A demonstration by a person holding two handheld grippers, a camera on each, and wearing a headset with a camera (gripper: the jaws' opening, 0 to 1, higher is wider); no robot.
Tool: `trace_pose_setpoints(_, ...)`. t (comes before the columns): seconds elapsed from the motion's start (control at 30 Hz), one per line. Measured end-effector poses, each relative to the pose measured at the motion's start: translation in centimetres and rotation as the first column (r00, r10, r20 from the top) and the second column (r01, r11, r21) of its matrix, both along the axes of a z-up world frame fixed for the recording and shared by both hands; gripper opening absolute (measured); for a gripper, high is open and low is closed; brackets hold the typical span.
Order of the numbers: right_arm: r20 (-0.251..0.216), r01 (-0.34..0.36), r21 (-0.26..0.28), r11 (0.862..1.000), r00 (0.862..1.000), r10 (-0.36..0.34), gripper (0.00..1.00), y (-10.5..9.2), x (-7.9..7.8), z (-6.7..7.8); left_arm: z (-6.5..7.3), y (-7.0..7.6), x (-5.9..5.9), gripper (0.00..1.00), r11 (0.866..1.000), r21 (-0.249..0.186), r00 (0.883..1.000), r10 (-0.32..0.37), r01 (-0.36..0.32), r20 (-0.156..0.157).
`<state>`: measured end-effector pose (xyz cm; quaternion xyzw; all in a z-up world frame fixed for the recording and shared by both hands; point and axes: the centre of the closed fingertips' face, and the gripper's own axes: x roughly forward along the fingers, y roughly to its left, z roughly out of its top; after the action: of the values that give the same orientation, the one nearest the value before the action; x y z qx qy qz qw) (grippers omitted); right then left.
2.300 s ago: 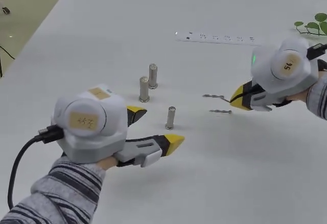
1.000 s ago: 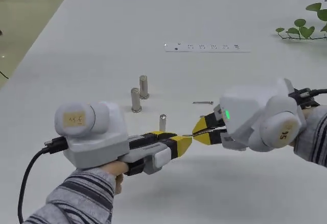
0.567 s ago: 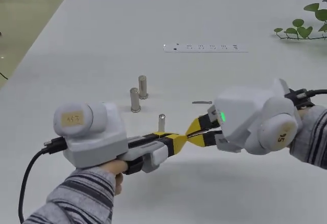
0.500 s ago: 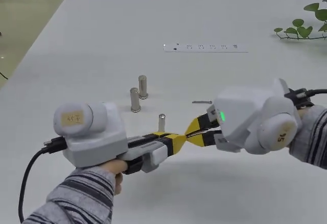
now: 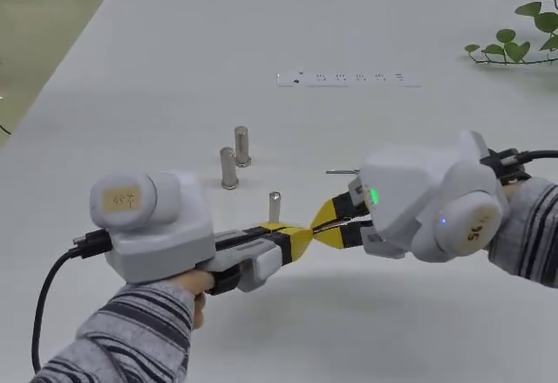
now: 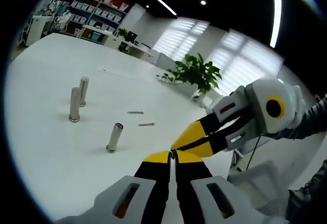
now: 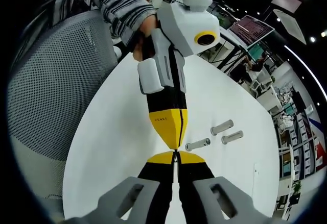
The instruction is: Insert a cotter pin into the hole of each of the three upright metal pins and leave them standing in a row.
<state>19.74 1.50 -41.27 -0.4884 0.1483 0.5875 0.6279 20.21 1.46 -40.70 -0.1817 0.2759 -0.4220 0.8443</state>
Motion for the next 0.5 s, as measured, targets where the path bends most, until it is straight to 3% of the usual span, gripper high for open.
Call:
trace_pose_setpoints(0.13,-0.015,0.013,0.002,1.000,1.000,-0.012,0.00,-0.11,0.04,-0.04,-0.07,-0.16,-0.22,0.00,0.997,0.064,0.997,-0.048,0.044,0.063)
trace_pose_setpoints(0.3,-0.036,0.036,0.011,0.999,0.999,-0.036,0.00,-0.31,0.21,0.05,0.03,-0.23,-0.38,0.00,0.992,0.106,0.990,-0.080,0.068,0.114)
trace_pose_setpoints(0.47,-0.063,0.058,0.022,0.998,0.996,-0.057,0.00,-0.48,0.18,0.01,0.11,-0.20,-0.61,0.00,0.978,0.174,0.972,-0.146,0.114,0.183)
trace_pose_setpoints(0.5,-0.068,0.060,0.023,0.998,0.996,-0.059,0.00,-0.52,0.18,-0.01,0.21,-0.20,-0.65,0.00,0.973,0.196,0.964,-0.163,0.123,0.209)
